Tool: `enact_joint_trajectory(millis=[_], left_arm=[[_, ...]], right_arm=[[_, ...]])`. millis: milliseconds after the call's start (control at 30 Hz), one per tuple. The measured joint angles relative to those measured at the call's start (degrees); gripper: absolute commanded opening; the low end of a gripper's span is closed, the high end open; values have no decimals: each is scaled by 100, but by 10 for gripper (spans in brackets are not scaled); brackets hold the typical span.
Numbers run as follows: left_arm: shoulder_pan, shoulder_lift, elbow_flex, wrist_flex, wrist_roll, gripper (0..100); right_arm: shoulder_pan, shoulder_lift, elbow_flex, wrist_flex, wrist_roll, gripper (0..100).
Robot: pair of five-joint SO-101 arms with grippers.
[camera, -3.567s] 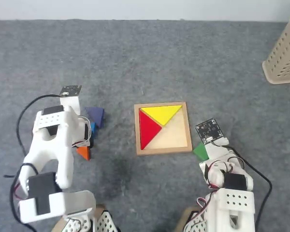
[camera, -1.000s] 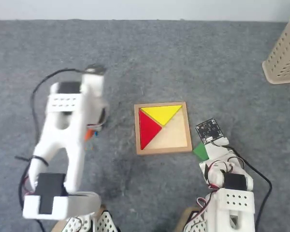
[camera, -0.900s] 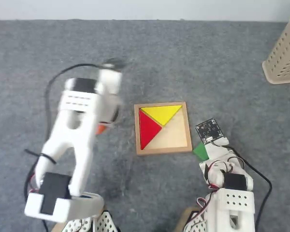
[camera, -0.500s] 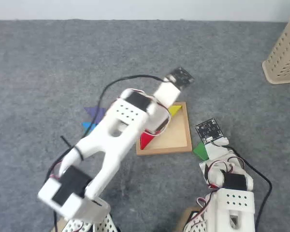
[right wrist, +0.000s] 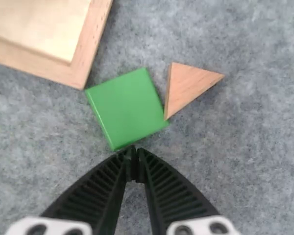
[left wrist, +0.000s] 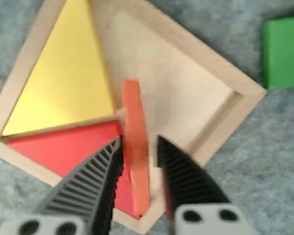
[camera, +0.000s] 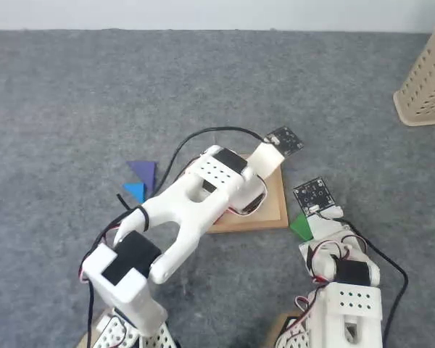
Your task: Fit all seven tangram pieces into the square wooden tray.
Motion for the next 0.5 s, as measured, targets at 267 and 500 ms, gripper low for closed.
enact_joint_trajectory(millis=[267,500], left_arm=[[-273,0,0,0,9,176],[-651,0,-9,0,9,177]], right_arm=[[0,0,0,0,0,7],[0,0,0,0,0,7]])
